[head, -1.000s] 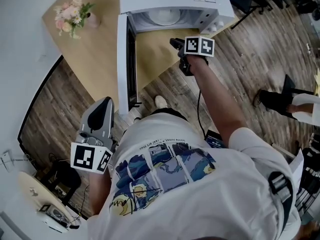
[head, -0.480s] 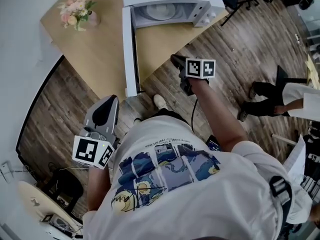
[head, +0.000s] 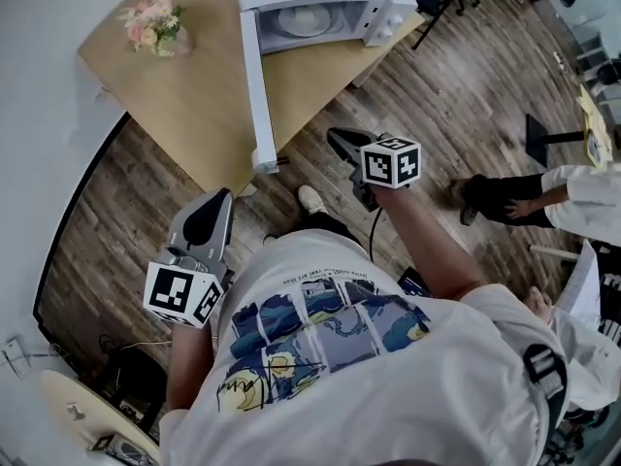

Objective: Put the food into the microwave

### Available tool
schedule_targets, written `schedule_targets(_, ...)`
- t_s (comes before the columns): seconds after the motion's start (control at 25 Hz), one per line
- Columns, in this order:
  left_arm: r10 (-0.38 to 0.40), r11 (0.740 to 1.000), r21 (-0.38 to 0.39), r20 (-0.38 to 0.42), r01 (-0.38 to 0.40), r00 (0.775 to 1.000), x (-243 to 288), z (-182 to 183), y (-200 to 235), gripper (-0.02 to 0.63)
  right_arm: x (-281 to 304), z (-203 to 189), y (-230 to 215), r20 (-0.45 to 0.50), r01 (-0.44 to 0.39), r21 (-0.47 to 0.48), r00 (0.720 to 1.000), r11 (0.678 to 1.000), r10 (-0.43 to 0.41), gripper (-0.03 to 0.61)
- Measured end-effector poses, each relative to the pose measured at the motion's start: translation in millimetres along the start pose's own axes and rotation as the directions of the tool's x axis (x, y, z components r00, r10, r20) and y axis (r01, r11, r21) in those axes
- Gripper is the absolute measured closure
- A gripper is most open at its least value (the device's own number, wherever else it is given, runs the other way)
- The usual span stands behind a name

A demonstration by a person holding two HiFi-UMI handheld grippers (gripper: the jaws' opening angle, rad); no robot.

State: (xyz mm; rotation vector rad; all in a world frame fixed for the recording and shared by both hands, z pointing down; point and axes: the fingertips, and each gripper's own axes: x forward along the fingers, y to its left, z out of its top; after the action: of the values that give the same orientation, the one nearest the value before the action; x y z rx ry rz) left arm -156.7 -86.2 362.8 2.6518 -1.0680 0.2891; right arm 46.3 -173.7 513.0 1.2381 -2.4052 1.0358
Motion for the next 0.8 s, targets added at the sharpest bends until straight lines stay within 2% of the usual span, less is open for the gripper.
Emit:
schedule_targets(0.44,-0.064,0.998,-0.022,-0.017,0.063,0.998,-43,-30,-10,0.606,-33,-35,82,0.038,-0.031,-0.1,0.999,0.995,0.035,0.572)
schedule_targets(0.8,-0.083,0.996,-0.038,-0.034,0.081,0.996,-62,-48,-13,0.604,-51,-45,114,0.071,-0.019,-0.152,0.997,0.988,0.03,0.572)
